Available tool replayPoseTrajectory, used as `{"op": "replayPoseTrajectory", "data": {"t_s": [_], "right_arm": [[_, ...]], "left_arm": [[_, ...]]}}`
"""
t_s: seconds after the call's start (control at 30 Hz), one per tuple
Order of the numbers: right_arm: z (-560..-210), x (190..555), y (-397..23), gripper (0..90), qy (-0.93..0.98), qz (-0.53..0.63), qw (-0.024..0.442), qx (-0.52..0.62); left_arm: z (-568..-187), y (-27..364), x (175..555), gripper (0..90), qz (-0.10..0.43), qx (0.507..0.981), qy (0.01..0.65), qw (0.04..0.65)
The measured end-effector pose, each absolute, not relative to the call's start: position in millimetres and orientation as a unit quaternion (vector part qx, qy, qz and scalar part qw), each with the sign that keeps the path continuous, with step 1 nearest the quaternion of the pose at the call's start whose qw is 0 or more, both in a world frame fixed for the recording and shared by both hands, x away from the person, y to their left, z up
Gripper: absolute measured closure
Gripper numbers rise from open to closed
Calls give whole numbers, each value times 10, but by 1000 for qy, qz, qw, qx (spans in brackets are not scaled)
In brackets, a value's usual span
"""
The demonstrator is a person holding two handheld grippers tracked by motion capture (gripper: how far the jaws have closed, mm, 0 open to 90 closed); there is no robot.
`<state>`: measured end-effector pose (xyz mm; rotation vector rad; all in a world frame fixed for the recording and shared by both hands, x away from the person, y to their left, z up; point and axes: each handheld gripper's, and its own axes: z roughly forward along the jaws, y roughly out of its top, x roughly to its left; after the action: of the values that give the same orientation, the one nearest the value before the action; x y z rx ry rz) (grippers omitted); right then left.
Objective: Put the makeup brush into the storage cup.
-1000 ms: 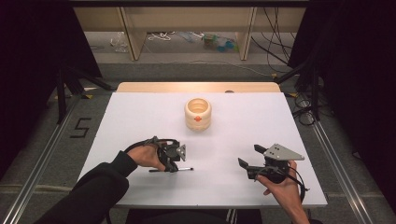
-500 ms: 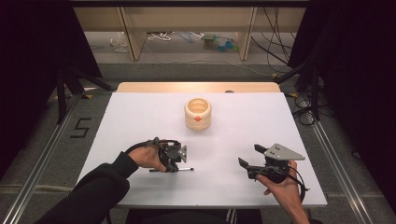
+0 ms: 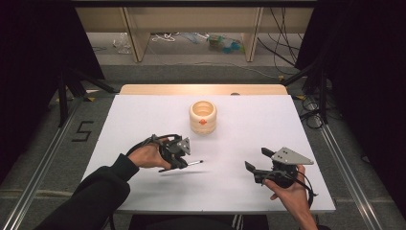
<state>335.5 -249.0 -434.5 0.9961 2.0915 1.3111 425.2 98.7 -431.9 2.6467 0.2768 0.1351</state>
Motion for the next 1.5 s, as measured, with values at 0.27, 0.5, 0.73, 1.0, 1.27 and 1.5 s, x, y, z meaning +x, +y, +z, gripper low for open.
{"op": "replayPoseTrajectory", "data": {"t_s": [0.27,0.5,0.73,1.0,1.27,1.5], "right_arm": [[-4342,3352,-2496,223,762,479,239,364],[-4347,3355,-2490,223,759,486,238,362],[-4347,3344,-2493,223,762,479,230,369],[-4363,3364,-2491,221,755,490,238,365],[-4354,3364,-2500,218,756,488,238,366],[-4346,3357,-2500,218,755,489,231,371]], "left_arm": [[-4166,1081,4340,837,99,937,132,308],[-4101,1171,4419,836,119,890,189,398],[-4032,1292,4501,836,128,838,243,472],[-3997,1339,4542,836,154,802,269,510],[-3934,1399,4593,836,175,768,291,542],[-3912,1403,4635,836,190,747,304,560]]}}
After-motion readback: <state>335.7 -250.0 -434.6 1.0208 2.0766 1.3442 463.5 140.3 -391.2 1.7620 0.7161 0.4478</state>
